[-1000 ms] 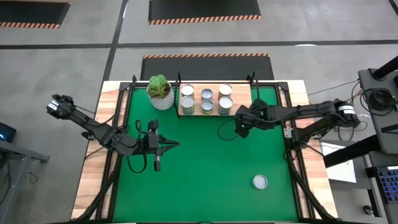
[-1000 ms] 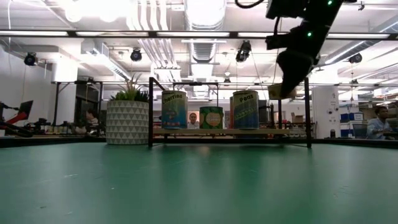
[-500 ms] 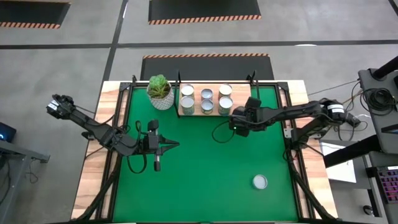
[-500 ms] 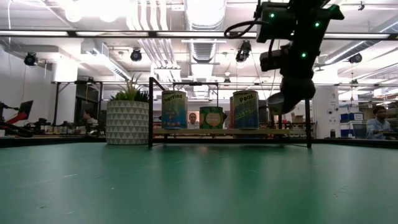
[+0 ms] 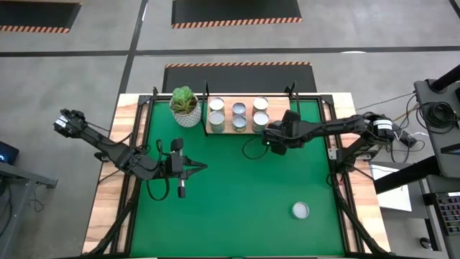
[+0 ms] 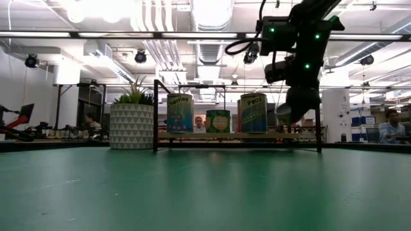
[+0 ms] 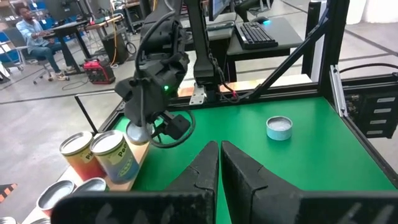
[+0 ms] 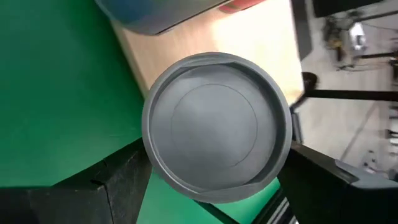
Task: Pick and place cans onto a shelf
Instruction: Put the canned mushrooms on the shelf
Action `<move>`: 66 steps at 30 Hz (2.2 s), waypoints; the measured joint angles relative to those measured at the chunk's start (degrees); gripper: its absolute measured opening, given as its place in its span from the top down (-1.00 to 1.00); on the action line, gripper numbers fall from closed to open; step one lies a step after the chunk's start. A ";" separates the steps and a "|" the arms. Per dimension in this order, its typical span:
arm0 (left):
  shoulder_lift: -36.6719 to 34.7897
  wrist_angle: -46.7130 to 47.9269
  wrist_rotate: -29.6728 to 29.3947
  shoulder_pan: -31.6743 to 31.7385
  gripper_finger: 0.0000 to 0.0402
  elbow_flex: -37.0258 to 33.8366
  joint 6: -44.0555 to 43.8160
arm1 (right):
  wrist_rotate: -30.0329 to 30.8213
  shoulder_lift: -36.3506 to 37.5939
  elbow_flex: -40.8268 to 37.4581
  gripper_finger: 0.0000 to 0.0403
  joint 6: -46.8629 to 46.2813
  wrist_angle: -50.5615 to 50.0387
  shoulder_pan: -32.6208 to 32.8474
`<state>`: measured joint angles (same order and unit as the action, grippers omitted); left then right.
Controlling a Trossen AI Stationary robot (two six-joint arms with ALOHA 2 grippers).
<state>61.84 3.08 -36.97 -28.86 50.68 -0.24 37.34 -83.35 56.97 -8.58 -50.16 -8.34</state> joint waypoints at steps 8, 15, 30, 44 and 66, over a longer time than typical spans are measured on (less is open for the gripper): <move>-0.02 -0.01 0.00 0.00 1.00 0.02 0.78 | -3.78 0.00 0.00 -0.52 1.16 2.31 -2.51; -0.01 -0.03 0.00 0.00 1.00 0.02 0.81 | -3.82 0.57 0.03 -0.54 2.50 2.31 -3.23; 0.00 -0.08 0.00 0.00 1.00 0.02 3.95 | -14.38 0.76 17.36 -0.17 5.64 -15.73 -2.42; 0.00 -0.07 -0.01 -0.01 1.00 0.04 5.76 | -26.57 0.85 23.07 0.94 26.16 -13.74 -12.93; -0.02 -0.44 -0.02 0.07 1.00 0.04 7.20 | -33.35 0.83 6.72 0.96 31.75 2.70 -20.08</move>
<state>61.82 2.65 -36.99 -28.80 50.72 6.96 3.99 -82.52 63.69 23.18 -47.46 -28.42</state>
